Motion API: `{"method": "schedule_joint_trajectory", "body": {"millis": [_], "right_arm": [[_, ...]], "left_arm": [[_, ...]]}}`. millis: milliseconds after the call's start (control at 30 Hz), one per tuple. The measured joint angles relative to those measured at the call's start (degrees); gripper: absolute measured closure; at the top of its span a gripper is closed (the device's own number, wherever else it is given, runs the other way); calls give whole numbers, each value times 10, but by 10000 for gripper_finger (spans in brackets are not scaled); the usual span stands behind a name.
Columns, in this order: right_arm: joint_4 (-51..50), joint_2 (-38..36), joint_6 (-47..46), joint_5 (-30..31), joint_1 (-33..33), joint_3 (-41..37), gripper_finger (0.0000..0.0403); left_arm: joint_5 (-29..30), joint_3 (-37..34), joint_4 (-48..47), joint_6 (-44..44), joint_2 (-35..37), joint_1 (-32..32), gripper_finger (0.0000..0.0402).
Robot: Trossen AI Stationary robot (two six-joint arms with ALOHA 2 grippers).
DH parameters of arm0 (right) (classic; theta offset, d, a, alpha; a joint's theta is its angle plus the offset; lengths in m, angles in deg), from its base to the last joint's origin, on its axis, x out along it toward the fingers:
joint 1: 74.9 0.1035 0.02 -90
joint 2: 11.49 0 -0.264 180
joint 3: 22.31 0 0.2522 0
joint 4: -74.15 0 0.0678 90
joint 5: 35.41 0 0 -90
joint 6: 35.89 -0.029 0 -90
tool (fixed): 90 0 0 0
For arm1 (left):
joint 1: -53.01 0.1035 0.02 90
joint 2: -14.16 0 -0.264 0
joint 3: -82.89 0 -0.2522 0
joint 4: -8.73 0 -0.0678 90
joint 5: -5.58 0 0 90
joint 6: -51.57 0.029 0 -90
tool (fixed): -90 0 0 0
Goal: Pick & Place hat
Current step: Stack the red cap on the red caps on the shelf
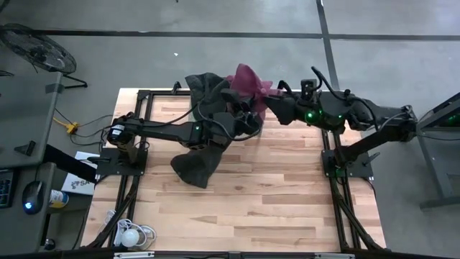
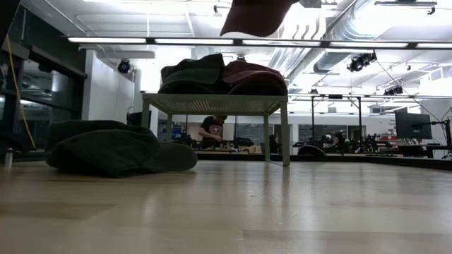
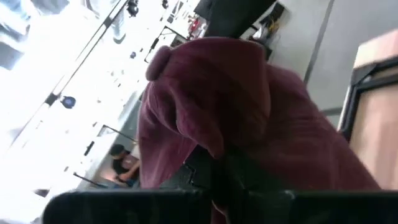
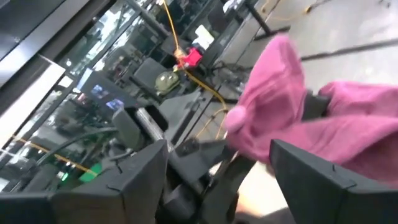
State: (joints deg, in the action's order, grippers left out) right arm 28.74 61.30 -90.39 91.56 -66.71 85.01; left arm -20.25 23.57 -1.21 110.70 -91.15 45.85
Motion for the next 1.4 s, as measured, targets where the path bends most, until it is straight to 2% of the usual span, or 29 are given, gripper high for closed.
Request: {"method": "schedule_joint_trajectory", "body": {"millis": [167, 300, 500, 700, 1100, 1400], "right_arm": [[-23, 0, -27, -4, 7, 0, 126], [-35, -3, -22, -10, 8, 0, 126], [-36, -17, 18, -9, 4, 0, 126], [-37, -19, -37, -3, 14, 0, 126], [-41, -15, -75, 1, 4, 0, 126], [-58, -10, -86, -30, -13, 0, 126]], "left_arm": [[15, 0, -1, 65, 0, 0, 398], [37, 0, -1, 71, 0, 0, 398], [38, 0, -5, 89, 0, -1, 398], [38, 0, -5, 123, 0, 0, 398], [-7, 0, -7, 197, 0, 0, 398], [-17, 0, -10, 218, 0, 0, 398]]}}
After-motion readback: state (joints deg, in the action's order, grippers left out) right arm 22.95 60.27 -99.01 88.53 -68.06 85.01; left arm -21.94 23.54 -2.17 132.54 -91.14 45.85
